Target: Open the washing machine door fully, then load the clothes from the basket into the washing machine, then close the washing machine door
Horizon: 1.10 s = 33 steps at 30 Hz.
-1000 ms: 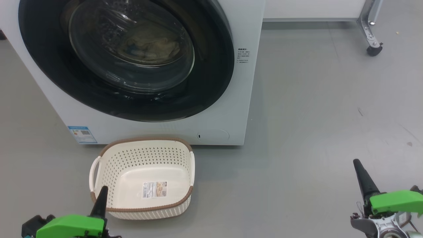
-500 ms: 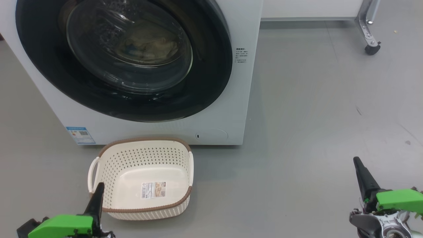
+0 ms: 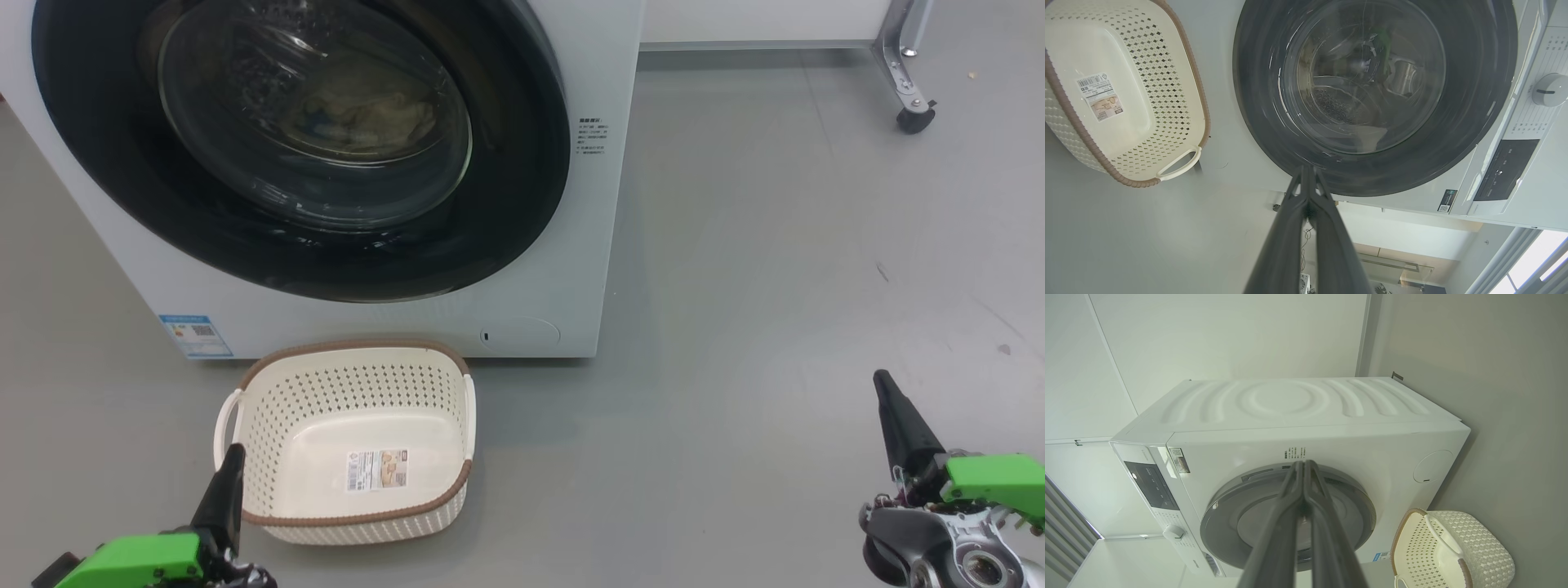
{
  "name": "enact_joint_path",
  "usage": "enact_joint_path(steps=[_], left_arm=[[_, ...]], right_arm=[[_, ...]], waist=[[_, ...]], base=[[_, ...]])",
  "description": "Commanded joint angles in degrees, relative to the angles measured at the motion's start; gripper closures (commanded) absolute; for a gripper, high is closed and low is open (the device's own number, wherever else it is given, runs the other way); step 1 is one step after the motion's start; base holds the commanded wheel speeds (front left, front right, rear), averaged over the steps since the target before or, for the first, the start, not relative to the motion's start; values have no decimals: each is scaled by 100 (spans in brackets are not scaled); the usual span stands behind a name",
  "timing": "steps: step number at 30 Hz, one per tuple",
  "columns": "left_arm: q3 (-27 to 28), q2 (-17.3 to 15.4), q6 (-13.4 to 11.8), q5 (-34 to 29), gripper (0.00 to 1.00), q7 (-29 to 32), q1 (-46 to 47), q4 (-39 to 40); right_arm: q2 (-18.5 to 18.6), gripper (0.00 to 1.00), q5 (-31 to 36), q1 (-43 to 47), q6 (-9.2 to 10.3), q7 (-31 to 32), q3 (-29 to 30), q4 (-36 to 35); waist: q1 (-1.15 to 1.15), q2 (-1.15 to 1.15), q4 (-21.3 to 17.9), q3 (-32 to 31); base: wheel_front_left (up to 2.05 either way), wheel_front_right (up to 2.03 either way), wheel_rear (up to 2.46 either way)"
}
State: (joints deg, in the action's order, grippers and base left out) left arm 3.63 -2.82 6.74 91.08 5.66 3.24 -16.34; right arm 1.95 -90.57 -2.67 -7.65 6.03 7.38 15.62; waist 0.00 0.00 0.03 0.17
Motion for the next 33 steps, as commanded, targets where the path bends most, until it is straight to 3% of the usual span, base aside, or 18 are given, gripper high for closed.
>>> enact_joint_path(steps=[1, 33], left_arm=[[256, -33, 75, 135, 100, 56, 292, 229], [271, -23, 75, 123, 100, 68, 293, 229]], right_arm=[[97, 100, -159, -351, 16, 47, -85, -159], [95, 100, -157, -351, 16, 49, -83, -159]], waist=[[0, 0, -3, 0], [0, 0, -3, 0]], base=[[0, 0, 0], [0, 0, 0]])
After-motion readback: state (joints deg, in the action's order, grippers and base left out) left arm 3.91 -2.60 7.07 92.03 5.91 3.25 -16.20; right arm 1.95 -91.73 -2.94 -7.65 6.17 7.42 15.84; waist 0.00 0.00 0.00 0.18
